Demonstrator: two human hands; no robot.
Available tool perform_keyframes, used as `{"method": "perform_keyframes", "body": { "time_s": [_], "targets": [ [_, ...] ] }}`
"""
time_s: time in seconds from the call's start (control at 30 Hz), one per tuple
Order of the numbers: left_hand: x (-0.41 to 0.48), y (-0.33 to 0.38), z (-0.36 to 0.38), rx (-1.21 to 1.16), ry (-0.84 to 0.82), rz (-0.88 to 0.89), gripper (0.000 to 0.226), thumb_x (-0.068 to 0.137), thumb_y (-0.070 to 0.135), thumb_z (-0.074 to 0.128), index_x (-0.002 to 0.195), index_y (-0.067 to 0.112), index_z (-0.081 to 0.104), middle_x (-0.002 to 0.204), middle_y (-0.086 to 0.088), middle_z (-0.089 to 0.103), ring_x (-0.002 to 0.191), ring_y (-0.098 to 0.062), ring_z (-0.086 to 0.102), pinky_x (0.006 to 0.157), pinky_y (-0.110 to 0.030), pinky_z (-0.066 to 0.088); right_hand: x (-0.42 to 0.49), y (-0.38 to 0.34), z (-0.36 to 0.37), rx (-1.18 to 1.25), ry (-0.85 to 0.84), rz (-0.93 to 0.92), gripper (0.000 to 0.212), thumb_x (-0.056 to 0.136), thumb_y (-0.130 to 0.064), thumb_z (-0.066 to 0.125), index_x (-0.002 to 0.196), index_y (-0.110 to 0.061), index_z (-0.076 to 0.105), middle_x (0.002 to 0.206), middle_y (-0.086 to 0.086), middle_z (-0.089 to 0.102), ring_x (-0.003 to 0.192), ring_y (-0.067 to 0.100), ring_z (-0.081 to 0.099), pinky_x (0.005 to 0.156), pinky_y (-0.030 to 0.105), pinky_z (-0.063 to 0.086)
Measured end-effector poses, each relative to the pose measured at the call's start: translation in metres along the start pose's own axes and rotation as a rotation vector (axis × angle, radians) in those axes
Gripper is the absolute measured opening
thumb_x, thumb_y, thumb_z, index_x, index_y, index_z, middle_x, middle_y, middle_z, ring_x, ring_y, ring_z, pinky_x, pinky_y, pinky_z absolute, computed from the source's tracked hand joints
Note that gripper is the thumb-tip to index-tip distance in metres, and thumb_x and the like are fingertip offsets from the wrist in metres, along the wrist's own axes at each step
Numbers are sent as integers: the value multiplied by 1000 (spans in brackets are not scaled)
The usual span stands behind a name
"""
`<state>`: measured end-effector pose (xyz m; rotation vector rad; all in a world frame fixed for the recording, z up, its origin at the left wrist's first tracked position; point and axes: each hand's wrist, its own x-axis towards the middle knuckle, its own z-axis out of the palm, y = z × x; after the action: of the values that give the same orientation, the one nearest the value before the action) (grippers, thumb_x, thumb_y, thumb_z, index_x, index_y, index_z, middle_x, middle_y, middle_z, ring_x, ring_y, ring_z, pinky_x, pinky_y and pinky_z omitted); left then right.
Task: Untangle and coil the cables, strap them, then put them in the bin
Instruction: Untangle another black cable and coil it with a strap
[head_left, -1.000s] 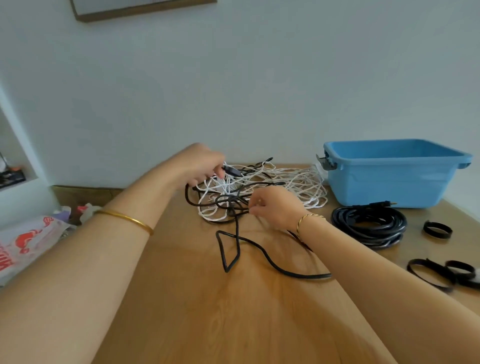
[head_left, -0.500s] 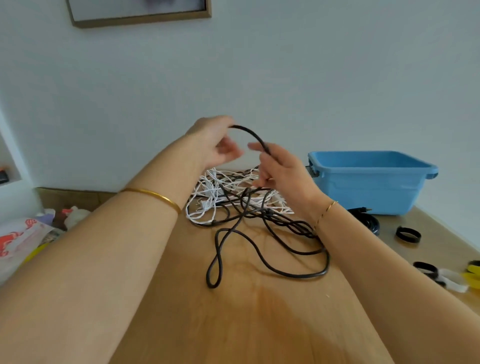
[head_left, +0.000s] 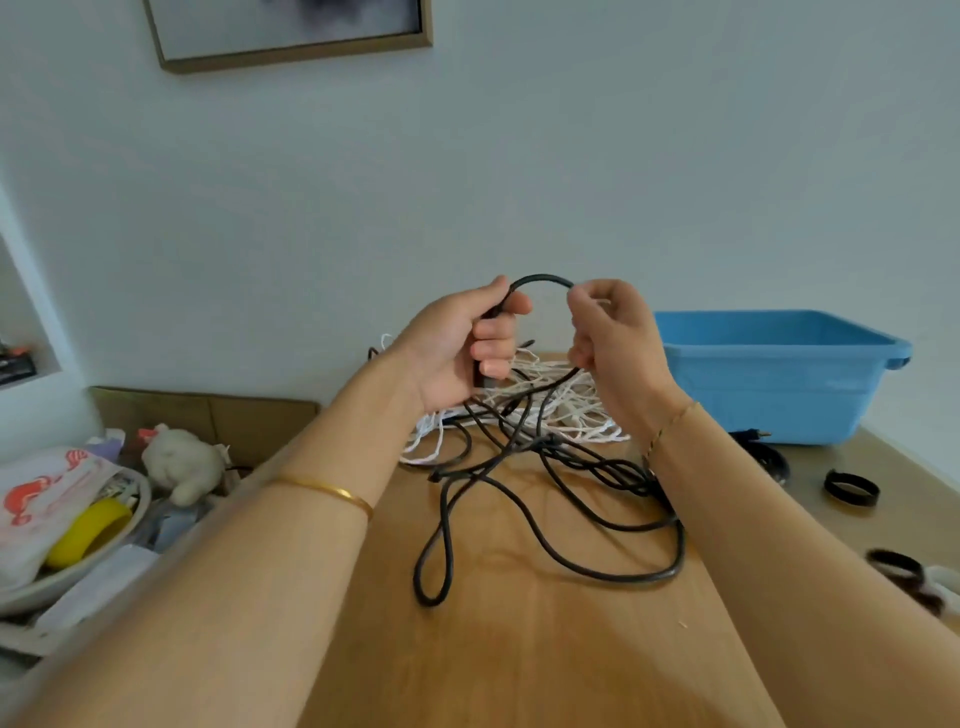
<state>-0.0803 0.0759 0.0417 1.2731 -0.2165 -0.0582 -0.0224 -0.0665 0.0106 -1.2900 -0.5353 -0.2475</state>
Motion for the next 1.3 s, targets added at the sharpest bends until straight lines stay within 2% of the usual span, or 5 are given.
{"method": "perform_keyframes", "body": {
  "time_s": [0.27,0.63,0.9,1.07,1.3],
  "targets": [
    [35,32,1,-392,13,399,26,99,4,36,92,5,61,80,-6,71,53,-8,48,58,-22,46,-6,47,32,-351,-405,113,7,95,-7,48,97,-11,54,82,5,66,88,21,67,91,34,51],
    [62,-15,-45,617,377,498,47,98,-4,34,143,6,29,88,9,70,83,-13,55,100,-46,46,3,34,16,-685,-628,101,4,87,-6,56,90,-5,58,59,-6,61,45,9,55,67,31,54],
    [46,-16,-45,1394,277,286,45,103,13,31,148,19,29,104,5,61,81,-10,56,84,-30,45,16,26,13,-728,-479,-5,10,85,-2,59,86,-9,65,80,11,67,59,22,67,63,25,54],
    [29,5,-35,1665,196,237,21,101,23,33,114,12,44,92,-14,63,77,-29,58,73,-51,49,19,23,16,-883,-193,-370,8,85,-12,63,92,-12,60,84,-1,56,72,15,53,67,30,45],
    [12,25,-31,1860,72,11,31,95,37,52,72,17,44,60,2,53,55,-15,49,52,-29,33,18,22,28,-1423,-134,-501,21,93,-33,51,98,-17,63,99,0,58,94,22,53,67,31,40]
  ]
}}
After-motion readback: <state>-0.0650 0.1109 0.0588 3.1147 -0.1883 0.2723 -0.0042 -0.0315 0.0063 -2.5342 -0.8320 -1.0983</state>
